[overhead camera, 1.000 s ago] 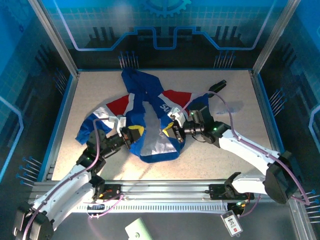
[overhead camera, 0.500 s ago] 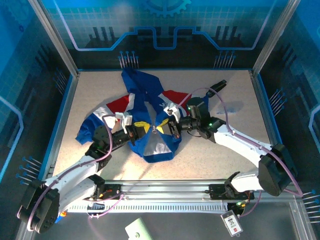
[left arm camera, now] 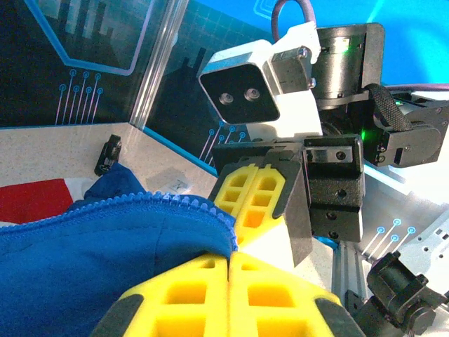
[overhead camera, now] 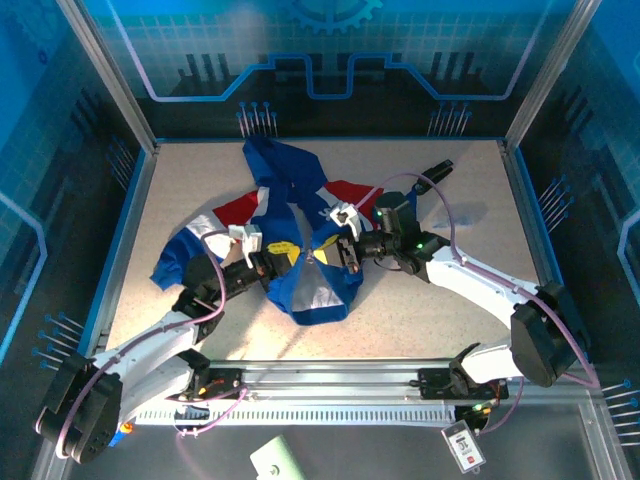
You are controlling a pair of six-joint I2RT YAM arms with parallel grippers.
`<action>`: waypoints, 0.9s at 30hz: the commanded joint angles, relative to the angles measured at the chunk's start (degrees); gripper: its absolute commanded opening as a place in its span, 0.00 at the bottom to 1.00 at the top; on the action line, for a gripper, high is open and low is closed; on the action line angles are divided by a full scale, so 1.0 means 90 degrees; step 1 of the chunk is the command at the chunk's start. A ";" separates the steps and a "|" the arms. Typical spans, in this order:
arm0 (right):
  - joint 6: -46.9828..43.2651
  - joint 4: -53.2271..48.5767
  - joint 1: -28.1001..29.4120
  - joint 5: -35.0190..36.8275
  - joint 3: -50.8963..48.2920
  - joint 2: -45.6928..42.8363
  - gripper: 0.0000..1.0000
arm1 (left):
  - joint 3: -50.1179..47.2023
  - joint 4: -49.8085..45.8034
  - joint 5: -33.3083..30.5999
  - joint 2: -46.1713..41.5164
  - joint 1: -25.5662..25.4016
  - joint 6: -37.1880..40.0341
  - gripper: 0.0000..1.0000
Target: Zip up the jacket
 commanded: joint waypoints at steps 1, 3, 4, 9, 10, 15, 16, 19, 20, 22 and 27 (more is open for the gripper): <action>0.0104 0.0198 -0.0066 -0.0308 0.0129 -0.0040 0.00 | -0.0061 0.0183 0.0049 -0.0157 0.0017 0.0212 0.00; 0.0139 0.0206 -0.0074 -0.0418 0.0156 -0.0013 0.00 | -0.0069 0.0147 0.0041 -0.0157 0.0017 0.0249 0.00; 0.0149 0.0199 -0.0079 -0.0459 0.0173 0.0002 0.00 | -0.0065 0.0139 0.0047 -0.0156 0.0018 0.0260 0.00; 0.0188 0.0226 -0.0074 -0.0608 0.0223 0.0092 0.00 | -0.0066 0.0144 0.0039 -0.0121 0.0018 0.0305 0.00; 0.0197 0.0250 -0.0074 -0.0627 0.0227 0.0103 0.00 | -0.0068 0.0156 0.0037 -0.0113 0.0024 0.0310 0.00; 0.0219 0.0304 -0.0076 -0.0702 0.0265 0.0171 0.00 | -0.0057 0.0169 0.0033 -0.0051 0.0018 0.0349 0.00; 0.0232 0.0314 -0.0074 -0.0704 0.0275 0.0190 0.00 | -0.0060 0.0181 0.0039 -0.0032 0.0021 0.0349 0.00; 0.0257 0.0343 -0.0074 -0.0702 0.0302 0.0235 0.00 | -0.0052 0.0220 0.0069 0.0016 0.0016 0.0339 0.00; 0.0263 0.0362 -0.0074 -0.0708 0.0311 0.0246 0.00 | -0.0059 0.0224 0.0060 0.0032 0.0024 0.0338 0.00; 0.0275 0.0399 -0.0075 -0.0710 0.0321 0.0261 0.00 | -0.0065 0.0207 0.0064 0.0047 0.0022 0.0344 0.00; 0.0315 0.0534 -0.0077 -0.0778 0.0324 0.0308 0.00 | -0.0084 0.0208 0.0116 0.0096 0.0017 0.0330 0.00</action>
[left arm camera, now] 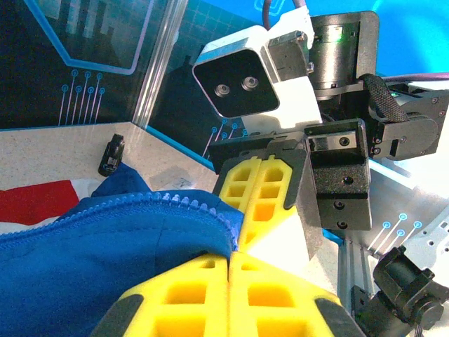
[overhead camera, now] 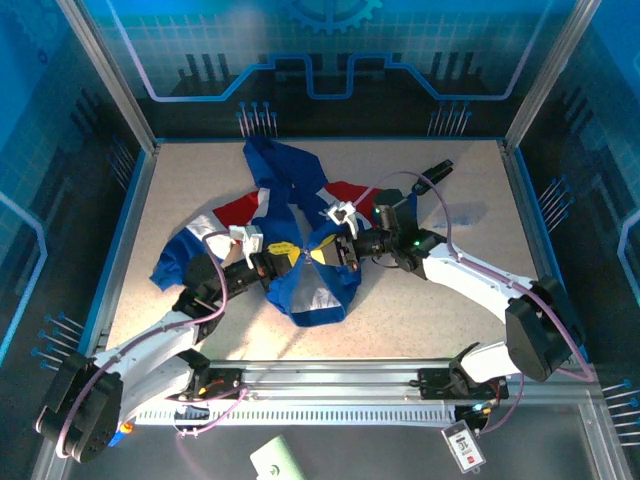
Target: Zip up the jacket
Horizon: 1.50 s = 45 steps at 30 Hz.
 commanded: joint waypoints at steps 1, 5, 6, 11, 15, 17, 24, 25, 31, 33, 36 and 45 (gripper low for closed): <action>0.0049 0.0303 -0.0055 -0.0243 0.0212 0.0086 0.00 | -0.0095 0.0226 0.0106 0.0034 0.0018 0.0155 0.00; 0.0053 0.0303 -0.0056 -0.0274 0.0209 0.0107 0.00 | -0.0143 0.0218 0.0074 -0.0015 0.0018 0.0155 0.00; 0.0050 0.0301 -0.0062 -0.0271 0.0204 0.0105 0.00 | -0.0140 0.0216 0.0075 -0.0034 0.0021 0.0162 0.00; 0.0077 0.0298 -0.0058 -0.0300 0.0213 0.0087 0.00 | -0.0146 0.0206 0.0070 -0.0019 0.0022 0.0150 0.00; 0.0053 0.0265 -0.0057 -0.0317 0.0188 0.0067 0.00 | -0.0158 0.0231 -0.0011 -0.0048 0.0017 0.0124 0.00; 0.0043 0.0236 -0.0066 -0.0324 0.0165 0.0048 0.00 | -0.0169 0.0316 -0.0100 -0.0097 0.0019 0.0099 0.00; -0.0023 0.0135 -0.0071 -0.0362 0.0123 -0.0026 0.00 | -0.0191 0.0275 -0.0364 -0.0278 0.0024 0.0235 0.00; -0.0034 0.0120 -0.0067 -0.0356 0.0119 -0.0031 0.00 | -0.0188 0.0267 -0.0362 -0.0279 0.0018 0.0240 0.00; -0.0006 0.0172 -0.0067 -0.0371 0.0104 -0.0023 0.00 | -0.0169 0.0266 -0.0331 -0.0177 0.0021 0.0229 0.00; 0.0032 0.0228 -0.0066 -0.0394 0.0105 -0.0013 0.00 | -0.0166 0.0276 -0.0286 -0.0137 0.0021 0.0222 0.00; 0.0080 0.0302 -0.0066 -0.0395 0.0105 -0.0002 0.00 | -0.0152 0.0270 -0.0222 -0.0095 0.0021 0.0211 0.00; 0.0165 0.0378 -0.0066 -0.0334 0.0122 0.0046 0.00 | -0.0161 0.0211 -0.0128 -0.0084 0.0009 0.0198 0.00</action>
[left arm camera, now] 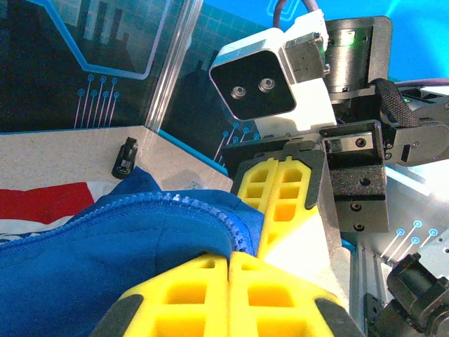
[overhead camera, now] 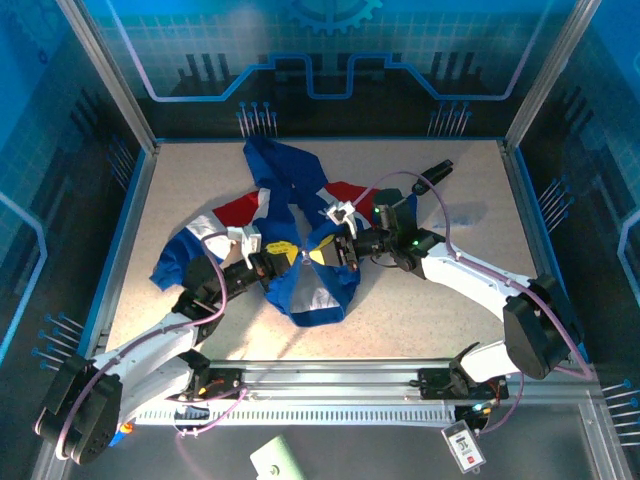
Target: Zip up the jacket
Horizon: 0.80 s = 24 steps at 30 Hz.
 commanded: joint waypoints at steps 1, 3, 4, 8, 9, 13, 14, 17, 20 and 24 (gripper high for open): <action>0.0077 0.0228 -0.0064 -0.0110 0.0122 -0.0018 0.00 | -0.0081 0.0202 0.0143 0.0001 0.0011 0.0157 0.00; 0.0097 0.0229 -0.0066 -0.0069 0.0122 -0.0007 0.00 | -0.0094 0.0189 0.0159 0.0008 0.0008 0.0155 0.00; 0.0097 0.0226 -0.0065 -0.0053 0.0132 0.0003 0.00 | -0.0097 0.0182 0.0169 0.0006 0.0007 0.0158 0.00; 0.0064 0.0134 -0.0064 0.0014 0.0153 0.0036 0.00 | -0.0119 0.0166 0.0178 -0.0002 0.0004 0.0167 0.00; 0.0044 0.0107 -0.0065 0.0036 0.0171 0.0025 0.00 | -0.0123 0.0173 0.0173 -0.0010 0.0001 0.0167 0.00; -0.0015 -0.0005 -0.0068 0.0156 0.0200 0.0032 0.00 | -0.0136 0.0161 0.0194 -0.0030 0.0002 0.0167 0.00; -0.0014 -0.0034 -0.0064 0.0186 0.0208 0.0038 0.00 | -0.0145 0.0156 0.0206 -0.0038 -0.0001 0.0167 0.00; -0.0021 -0.0074 -0.0060 0.0247 0.0229 0.0032 0.00 | -0.0166 0.0148 0.0193 -0.0065 0.0001 0.0156 0.00; 0.0009 -0.0066 -0.0059 0.0262 0.0222 0.0025 0.00 | -0.0180 0.0126 0.0191 -0.0070 -0.0021 0.0167 0.00; 0.0038 -0.0045 -0.0065 0.0253 0.0207 0.0018 0.00 | -0.0194 0.0058 0.0189 -0.0060 -0.0047 0.0203 0.00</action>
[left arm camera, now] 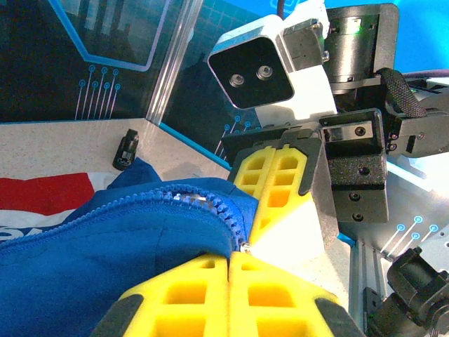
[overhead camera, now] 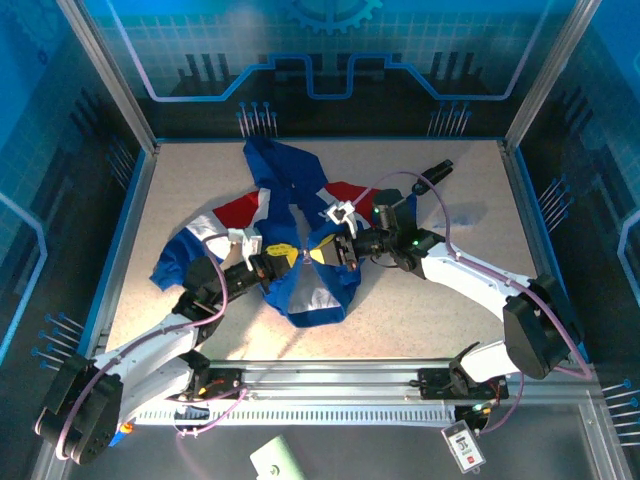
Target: Zip up the jacket
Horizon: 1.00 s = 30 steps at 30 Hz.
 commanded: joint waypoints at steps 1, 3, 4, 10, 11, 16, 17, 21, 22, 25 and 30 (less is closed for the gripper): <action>-0.0005 0.0037 -0.0065 0.0030 0.0208 0.0008 0.00 | -0.0101 0.0111 0.0180 -0.0048 -0.0044 0.0214 0.00; -0.0002 0.0030 -0.0064 0.0033 0.0207 0.0008 0.00 | -0.0091 0.0107 0.0174 -0.0038 -0.0055 0.0211 0.00; 0.0001 0.0021 -0.0064 0.0047 0.0205 0.0008 0.00 | -0.0085 0.0104 0.0178 -0.0031 -0.0069 0.0216 0.00; 0.0134 0.0122 -0.0066 0.0064 0.0199 0.0023 0.00 | -0.0054 0.0100 0.0152 0.0001 -0.0117 0.0253 0.00; 0.0146 0.0134 -0.0064 0.0063 0.0198 0.0024 0.00 | -0.0052 0.0104 0.0146 0.0011 -0.0125 0.0253 0.00; 0.0127 0.0123 -0.0064 0.0058 0.0153 0.0021 0.00 | -0.0032 0.0184 0.0000 -0.0035 -0.0148 0.0170 0.00; 0.0117 0.0125 -0.0064 0.0054 0.0137 0.0018 0.00 | -0.0030 0.0246 -0.0053 -0.0047 -0.0147 0.0147 0.00; 0.0098 0.0150 -0.0065 0.0045 0.0078 -0.0006 0.00 | 0.0041 0.0290 -0.0249 -0.0096 -0.0147 0.0121 0.00; 0.0098 0.0154 -0.0065 0.0038 0.0067 -0.0020 0.00 | 0.0063 0.0252 -0.0296 -0.0096 -0.0143 0.0123 0.00; 0.0069 0.0147 -0.0065 0.0030 0.0064 -0.0016 0.00 | 0.0096 0.0245 -0.0401 -0.0087 -0.0139 0.0129 0.00; 0.0058 0.0148 -0.0069 0.0020 0.0059 -0.0003 0.00 | 0.0101 0.0308 -0.0506 -0.0066 -0.0145 0.0080 0.00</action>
